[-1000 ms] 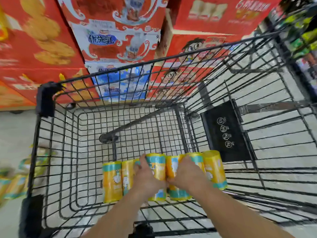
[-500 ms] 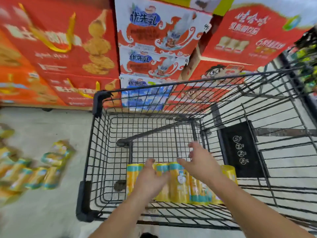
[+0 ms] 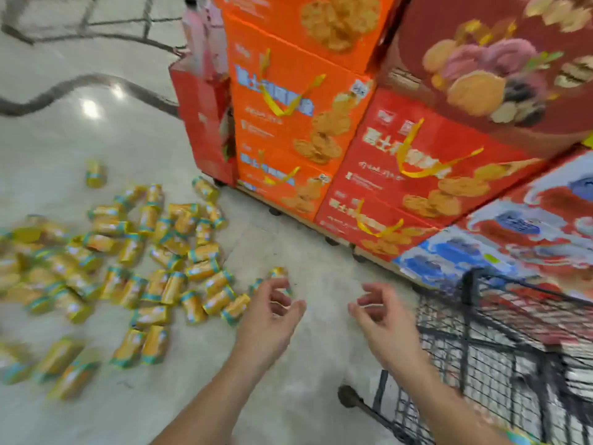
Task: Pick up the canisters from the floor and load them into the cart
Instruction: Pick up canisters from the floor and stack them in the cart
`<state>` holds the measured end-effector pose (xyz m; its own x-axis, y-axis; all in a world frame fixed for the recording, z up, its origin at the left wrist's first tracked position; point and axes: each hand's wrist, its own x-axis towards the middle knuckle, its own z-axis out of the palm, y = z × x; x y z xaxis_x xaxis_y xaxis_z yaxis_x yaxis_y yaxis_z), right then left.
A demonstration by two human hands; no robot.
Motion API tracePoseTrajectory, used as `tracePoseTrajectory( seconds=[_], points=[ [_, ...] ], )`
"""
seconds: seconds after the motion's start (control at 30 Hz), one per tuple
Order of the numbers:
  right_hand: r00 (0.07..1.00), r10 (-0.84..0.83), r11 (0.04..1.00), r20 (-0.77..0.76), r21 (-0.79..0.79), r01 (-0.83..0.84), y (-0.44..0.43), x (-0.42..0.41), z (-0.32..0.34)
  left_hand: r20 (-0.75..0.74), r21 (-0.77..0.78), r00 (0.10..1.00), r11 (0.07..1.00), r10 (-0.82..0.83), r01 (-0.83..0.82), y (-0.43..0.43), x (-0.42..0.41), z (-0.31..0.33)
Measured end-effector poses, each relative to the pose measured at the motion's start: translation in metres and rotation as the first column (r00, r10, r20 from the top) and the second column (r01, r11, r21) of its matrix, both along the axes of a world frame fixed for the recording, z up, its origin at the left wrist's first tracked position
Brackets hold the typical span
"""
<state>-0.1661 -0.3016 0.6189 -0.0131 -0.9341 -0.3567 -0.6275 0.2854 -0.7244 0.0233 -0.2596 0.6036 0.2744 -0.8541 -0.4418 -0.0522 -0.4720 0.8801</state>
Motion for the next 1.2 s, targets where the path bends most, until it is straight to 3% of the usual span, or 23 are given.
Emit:
tracePoseTrajectory(
  seconds=[0.13,0.23,0.43,0.6,0.73,0.9,1.1,1.2],
  points=[
    [1.0,0.011,0.979,0.007,0.202,-0.012,0.006,0.089,-0.067,0.109,0.156,0.993,0.986,0.042,-0.059,0.018,0.106,-0.061],
    [0.998,-0.054,0.928,-0.012,0.369,0.055,0.013,0.126,-0.14,0.188,0.247,0.982,0.968,-0.015,-0.033,0.026,0.15,-0.128],
    [0.937,-0.345,0.679,-0.057,0.674,0.291,-0.001,0.167,-0.314,0.282,0.407,0.937,0.91,-0.205,0.077,0.016,0.174,-0.289],
    [0.898,-0.43,0.562,-0.097,0.75,0.35,-0.02,0.182,-0.483,0.336,0.453,0.903,0.886,-0.268,0.095,-0.017,0.168,-0.446],
    [0.894,-0.431,0.577,-0.125,0.724,0.379,-0.02,0.187,-0.601,0.397,0.473,0.863,0.875,-0.313,0.1,-0.047,0.154,-0.553],
    [0.821,-0.564,0.556,-0.087,0.695,0.456,-0.031,0.203,-0.659,0.525,0.494,0.727,0.854,-0.442,0.163,-0.068,0.133,-0.627],
    [0.803,-0.589,0.546,-0.094,0.686,0.481,-0.037,0.206,-0.679,0.669,0.563,0.544,0.823,-0.506,0.074,-0.076,0.117,-0.651],
    [0.815,-0.573,0.558,-0.085,0.688,0.464,-0.033,0.201,-0.678,0.683,0.587,0.509,0.809,-0.524,0.044,-0.079,0.114,-0.654]
  ],
)
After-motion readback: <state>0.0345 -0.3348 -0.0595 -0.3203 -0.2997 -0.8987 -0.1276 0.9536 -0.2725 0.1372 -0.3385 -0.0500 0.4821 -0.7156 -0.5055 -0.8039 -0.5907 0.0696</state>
